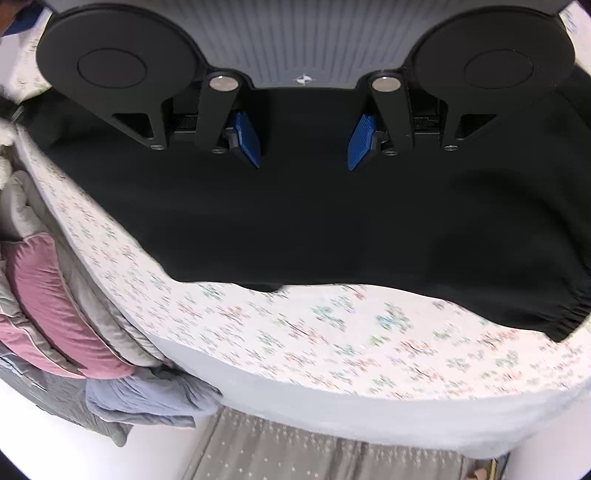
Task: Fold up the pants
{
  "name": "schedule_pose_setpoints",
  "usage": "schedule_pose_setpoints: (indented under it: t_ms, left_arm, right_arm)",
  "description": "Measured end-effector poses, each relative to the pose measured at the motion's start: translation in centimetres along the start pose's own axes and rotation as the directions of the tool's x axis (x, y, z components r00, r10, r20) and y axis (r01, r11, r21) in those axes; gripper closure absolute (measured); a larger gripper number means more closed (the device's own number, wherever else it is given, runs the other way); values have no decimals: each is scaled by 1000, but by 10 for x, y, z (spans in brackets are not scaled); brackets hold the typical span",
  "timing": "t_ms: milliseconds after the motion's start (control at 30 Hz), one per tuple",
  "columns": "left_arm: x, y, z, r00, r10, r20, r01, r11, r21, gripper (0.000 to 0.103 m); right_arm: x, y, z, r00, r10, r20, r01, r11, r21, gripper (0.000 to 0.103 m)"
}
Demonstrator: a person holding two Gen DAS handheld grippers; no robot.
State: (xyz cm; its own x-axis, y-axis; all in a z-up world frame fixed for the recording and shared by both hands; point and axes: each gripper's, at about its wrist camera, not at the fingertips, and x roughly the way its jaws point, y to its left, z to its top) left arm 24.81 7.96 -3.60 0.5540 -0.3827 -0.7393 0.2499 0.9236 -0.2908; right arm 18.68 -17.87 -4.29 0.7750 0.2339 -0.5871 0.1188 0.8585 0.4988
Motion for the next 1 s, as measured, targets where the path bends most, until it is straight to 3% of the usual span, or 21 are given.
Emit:
schedule_pose_setpoints:
  t_ms: [133, 267, 300, 367, 433, 533, 633, 733, 867, 1000]
  left_arm:
    - [14, -16, -12, 996, -32, -77, 35, 999, 33, 52]
    - [24, -37, -22, 996, 38, -85, -24, 987, 160, 52]
    - [23, -37, -22, 995, 44, -84, -30, 986, 162, 52]
    - [23, -33, -20, 996, 36, -87, -23, 990, 142, 52]
    - [19, -28, -19, 997, 11, -79, -2, 994, 112, 52]
    - [14, -28, -11, 998, -53, -26, 55, 994, 92, 52]
    - [8, -37, 3, 989, -140, 37, 137, 987, 88, 47]
    - [22, -61, 19, 975, -217, 39, 214, 974, 81, 43]
    - [58, -113, 48, 973, -230, 19, 222, 957, 189, 43]
    - [97, -172, 81, 974, -221, -49, 224, 912, 344, 43]
  right_arm:
    - [-48, -34, 22, 993, -121, 6, 121, 988, -94, 92]
    - [-36, -101, -12, 978, -155, -138, 165, 984, 60, 91]
    - [-29, -110, -20, 966, -169, -194, 193, 975, 111, 91]
    - [-31, -104, -19, 974, -151, -168, 163, 985, 63, 89]
    - [-30, -108, -14, 975, -126, -186, 136, 990, 44, 77]
    - [-27, -131, -7, 968, -122, -217, 150, 982, 118, 65]
    - [-27, -143, -4, 978, -72, -194, 112, 972, 206, 56]
    - [-14, -139, -8, 966, -110, -234, 152, 974, 167, 53]
    - [-10, -133, -11, 971, -104, -215, 136, 981, 142, 53]
    - [-12, -135, -13, 975, -95, -202, 126, 981, 146, 53]
